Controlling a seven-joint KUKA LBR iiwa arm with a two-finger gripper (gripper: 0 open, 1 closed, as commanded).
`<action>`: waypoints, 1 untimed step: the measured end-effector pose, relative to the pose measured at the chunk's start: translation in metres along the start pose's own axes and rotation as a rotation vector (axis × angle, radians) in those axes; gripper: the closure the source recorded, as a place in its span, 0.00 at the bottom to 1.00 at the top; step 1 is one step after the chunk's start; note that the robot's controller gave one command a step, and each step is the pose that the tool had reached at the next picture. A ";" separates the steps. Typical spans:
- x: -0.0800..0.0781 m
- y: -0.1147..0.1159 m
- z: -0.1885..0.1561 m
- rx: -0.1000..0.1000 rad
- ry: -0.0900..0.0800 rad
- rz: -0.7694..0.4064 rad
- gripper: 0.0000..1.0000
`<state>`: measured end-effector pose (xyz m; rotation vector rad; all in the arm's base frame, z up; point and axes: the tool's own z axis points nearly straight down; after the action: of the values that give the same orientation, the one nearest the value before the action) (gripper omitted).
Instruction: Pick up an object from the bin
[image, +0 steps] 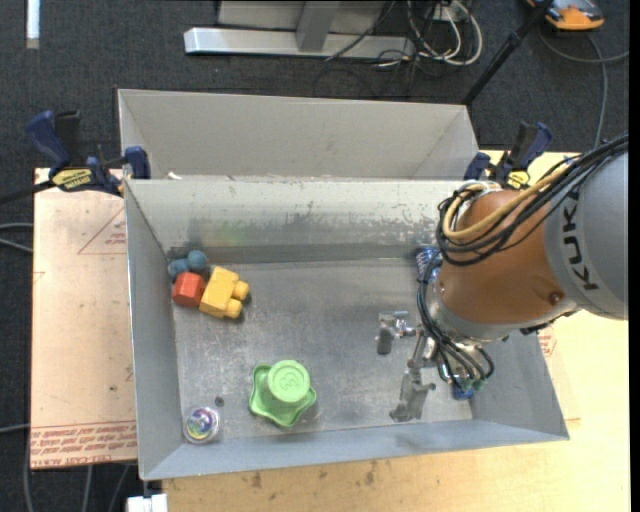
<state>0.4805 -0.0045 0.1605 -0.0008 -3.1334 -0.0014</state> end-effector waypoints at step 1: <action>-0.034 -0.104 0.010 0.003 -0.011 -0.320 0.00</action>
Offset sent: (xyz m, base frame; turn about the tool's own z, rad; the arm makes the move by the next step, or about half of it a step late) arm 0.0328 -0.1024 -0.0100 -0.3255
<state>0.5140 -0.1081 0.1502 0.5005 -3.1042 0.0017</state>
